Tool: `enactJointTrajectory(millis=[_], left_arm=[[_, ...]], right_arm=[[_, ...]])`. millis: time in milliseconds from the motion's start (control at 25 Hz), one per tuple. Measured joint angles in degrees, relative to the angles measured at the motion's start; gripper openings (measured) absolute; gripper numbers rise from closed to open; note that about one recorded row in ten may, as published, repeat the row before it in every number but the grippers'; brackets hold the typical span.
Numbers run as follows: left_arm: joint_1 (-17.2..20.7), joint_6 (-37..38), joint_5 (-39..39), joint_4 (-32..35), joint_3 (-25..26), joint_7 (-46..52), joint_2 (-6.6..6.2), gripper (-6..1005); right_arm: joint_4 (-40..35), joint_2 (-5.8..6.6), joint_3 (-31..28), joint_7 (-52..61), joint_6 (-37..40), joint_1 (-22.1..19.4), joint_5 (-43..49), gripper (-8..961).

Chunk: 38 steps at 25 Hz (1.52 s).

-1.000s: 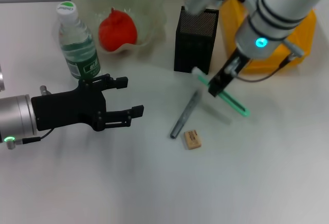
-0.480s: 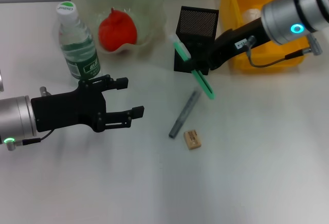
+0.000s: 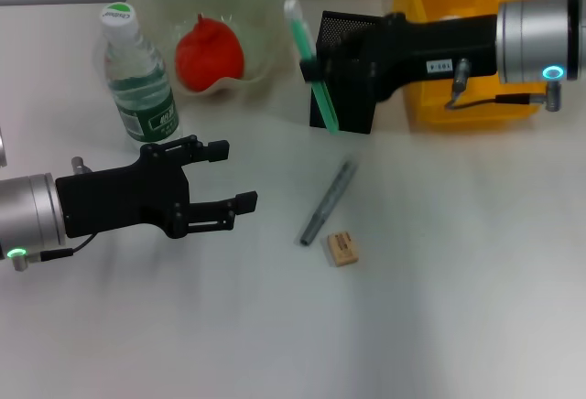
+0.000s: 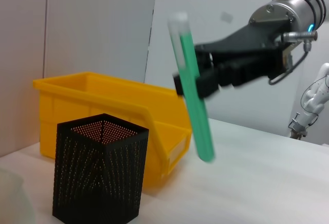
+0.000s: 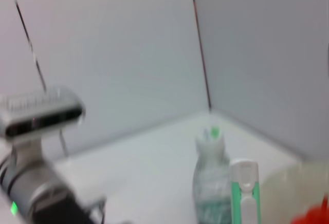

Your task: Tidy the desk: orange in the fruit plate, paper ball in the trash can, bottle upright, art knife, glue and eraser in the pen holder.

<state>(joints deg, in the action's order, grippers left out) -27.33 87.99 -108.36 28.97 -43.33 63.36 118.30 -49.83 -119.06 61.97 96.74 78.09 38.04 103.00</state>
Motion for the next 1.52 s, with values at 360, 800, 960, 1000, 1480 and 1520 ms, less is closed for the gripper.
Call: enactJointTrajectory(millis=[360,800,960,1000,1480,1520], left_arm=[[-0.3,0.1,-0.01,-0.06,0.0,-0.05,0.01,841],[-0.6,-0.02,0.05,-0.06,0.4,-0.87,0.21,841],[-0.61,-0.04,0.08,-0.06,0.41,-0.92,0.26,841],[-0.62,-0.03,0.1,-0.06,0.43,-0.93,0.29,841],[-0.71,-0.01,0.26,-0.81,0.44,-1.66,0.26,842],[-0.71,0.0,0.26,-0.82,0.44,-1.66,0.26,842]], right_arm=[[11.01,0.01,-2.43,-17.34,-6.48,0.11,-16.77,259],[16.63,-0.12,-2.43,-22.4,-14.62,1.58,-22.22,281],[19.43,-0.11,-2.11,-23.18,-17.86,2.98,-22.29,289],[20.05,-0.12,-2.03,-23.47,-18.62,3.26,-22.3,291],[23.55,-0.37,-1.76,-26.83,-23.49,4.22,-22.35,314],[23.92,-0.42,-1.9,-27.08,-23.62,4.23,-22.37,316]])
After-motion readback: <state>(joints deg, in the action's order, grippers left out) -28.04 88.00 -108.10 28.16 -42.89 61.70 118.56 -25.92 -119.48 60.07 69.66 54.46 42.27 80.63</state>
